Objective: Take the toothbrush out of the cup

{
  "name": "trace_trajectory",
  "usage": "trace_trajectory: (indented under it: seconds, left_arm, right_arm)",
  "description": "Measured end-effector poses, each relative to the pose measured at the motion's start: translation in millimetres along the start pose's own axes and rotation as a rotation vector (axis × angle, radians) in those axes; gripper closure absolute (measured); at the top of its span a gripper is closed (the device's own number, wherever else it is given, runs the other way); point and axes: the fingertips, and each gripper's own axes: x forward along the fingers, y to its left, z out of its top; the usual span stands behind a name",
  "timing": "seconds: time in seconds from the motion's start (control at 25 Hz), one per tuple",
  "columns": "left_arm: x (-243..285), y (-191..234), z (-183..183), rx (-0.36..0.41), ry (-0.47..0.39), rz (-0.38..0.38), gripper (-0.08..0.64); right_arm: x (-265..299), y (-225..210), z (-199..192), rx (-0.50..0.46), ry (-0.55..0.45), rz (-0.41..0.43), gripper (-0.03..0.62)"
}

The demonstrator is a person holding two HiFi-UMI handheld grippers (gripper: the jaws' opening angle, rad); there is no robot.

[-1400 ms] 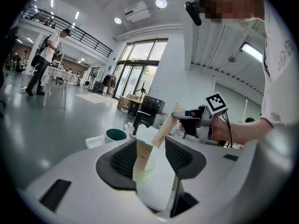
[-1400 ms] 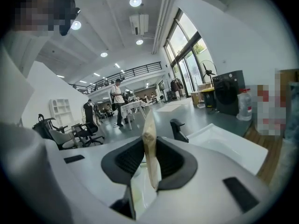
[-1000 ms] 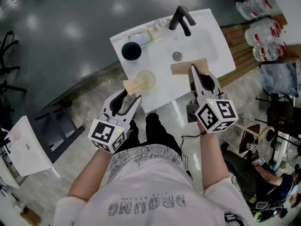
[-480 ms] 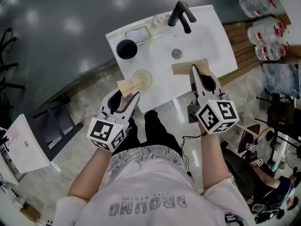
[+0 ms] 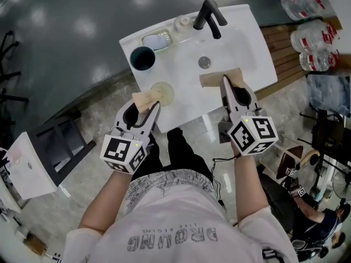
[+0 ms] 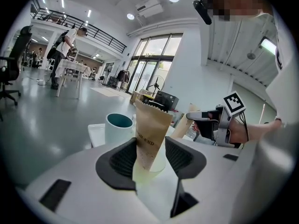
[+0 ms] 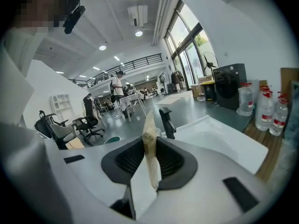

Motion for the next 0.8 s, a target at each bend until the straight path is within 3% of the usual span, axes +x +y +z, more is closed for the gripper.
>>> trace_trajectory:
  seconds: [0.36, 0.52, 0.8]
  left_arm:
    - [6, 17, 2, -0.022, 0.001, 0.074, 0.442]
    - [7, 19, 4, -0.026, -0.002, 0.079, 0.488]
    - [7, 16, 12, -0.037, -0.025, 0.054, 0.492]
  right_arm:
    - [10, -8, 0, 0.006, 0.006, 0.009, 0.506]
    - [14, -7, 0, 0.008, 0.013, 0.013, 0.506]
    - [17, -3, 4, 0.008, -0.007, 0.021, 0.506]
